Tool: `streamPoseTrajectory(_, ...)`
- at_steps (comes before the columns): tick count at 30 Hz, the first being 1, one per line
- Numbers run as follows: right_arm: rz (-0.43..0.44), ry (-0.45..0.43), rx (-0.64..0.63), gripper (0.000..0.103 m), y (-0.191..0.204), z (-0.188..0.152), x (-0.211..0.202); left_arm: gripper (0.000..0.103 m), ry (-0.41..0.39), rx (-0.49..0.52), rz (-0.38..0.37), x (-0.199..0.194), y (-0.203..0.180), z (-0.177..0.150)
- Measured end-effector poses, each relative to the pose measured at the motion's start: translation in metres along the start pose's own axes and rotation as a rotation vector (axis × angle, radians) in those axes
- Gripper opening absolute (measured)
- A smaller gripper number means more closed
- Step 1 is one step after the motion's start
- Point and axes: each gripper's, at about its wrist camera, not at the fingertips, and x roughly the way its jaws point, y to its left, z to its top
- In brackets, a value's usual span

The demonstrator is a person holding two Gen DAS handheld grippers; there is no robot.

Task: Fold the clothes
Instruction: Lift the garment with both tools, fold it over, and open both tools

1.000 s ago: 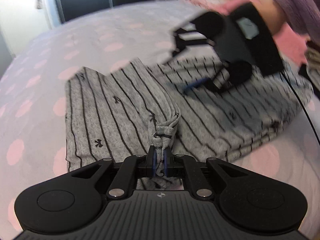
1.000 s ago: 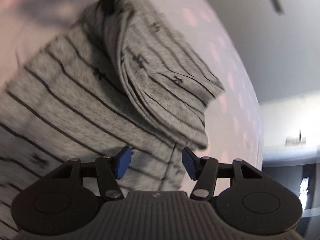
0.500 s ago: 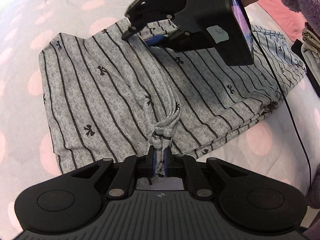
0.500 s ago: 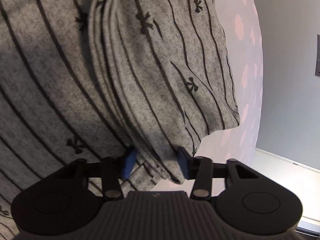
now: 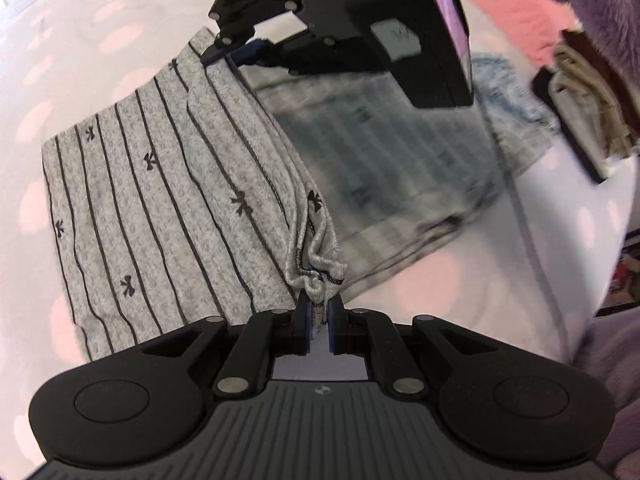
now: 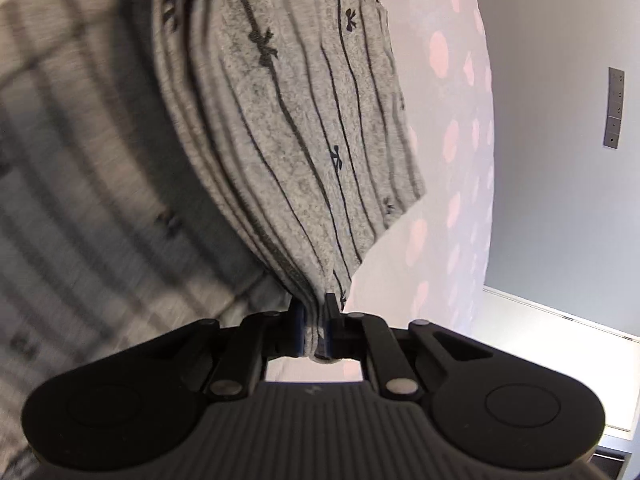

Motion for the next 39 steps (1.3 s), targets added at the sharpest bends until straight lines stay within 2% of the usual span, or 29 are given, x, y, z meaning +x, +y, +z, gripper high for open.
streamPoseTrajectory(7, -0.014, 0.098, 0.039, 0.010, 0.028, -0.054, -0.072, 0.005, -0.083, 0.096, -0.137, -0.022, -0.076, 0.046)
streamPoseTrajectory(11, 0.008, 0.172, 0.073, 0.010, 0.056, -0.087, -0.121, 0.005, -0.105, 0.167, -0.228, -0.019, -0.125, 0.074)
streamPoseTrajectory(17, 0.078, 0.270, 0.122, 0.010, 0.112, -0.124, -0.183, 0.005, -0.070, 0.220, -0.367, 0.016, -0.189, 0.108)
streamPoseTrajectory(22, 0.199, 0.347, 0.094, 0.010, 0.162, -0.137, -0.199, 0.005, -0.034, 0.213, -0.462, 0.055, -0.229, 0.132)
streamPoseTrajectory(28, 0.312, 0.435, 0.033, 0.010, 0.173, -0.138, -0.177, 0.005, -0.021, 0.112, -0.512, 0.114, -0.236, 0.143)
streamPoseTrajectory(30, 0.358, 0.461, 0.008, 0.006, 0.180, -0.139, -0.168, 0.005, -0.009, 0.085, -0.517, 0.131, -0.234, 0.143)
streamPoseTrajectory(35, 0.416, 0.474, -0.013, 0.007, 0.182, -0.128, -0.153, 0.007, -0.020, 0.032, -0.544, 0.148, -0.220, 0.136)
streamPoseTrajectory(37, 0.419, 0.490, 0.005, 0.008, 0.175, -0.122, -0.150, 0.019, -0.054, 0.038, -0.546, 0.141, -0.214, 0.129)
streamPoseTrajectory(39, 0.412, 0.514, 0.026, 0.014, 0.166, -0.114, -0.147, 0.037, -0.104, 0.040, -0.532, 0.127, -0.205, 0.121)
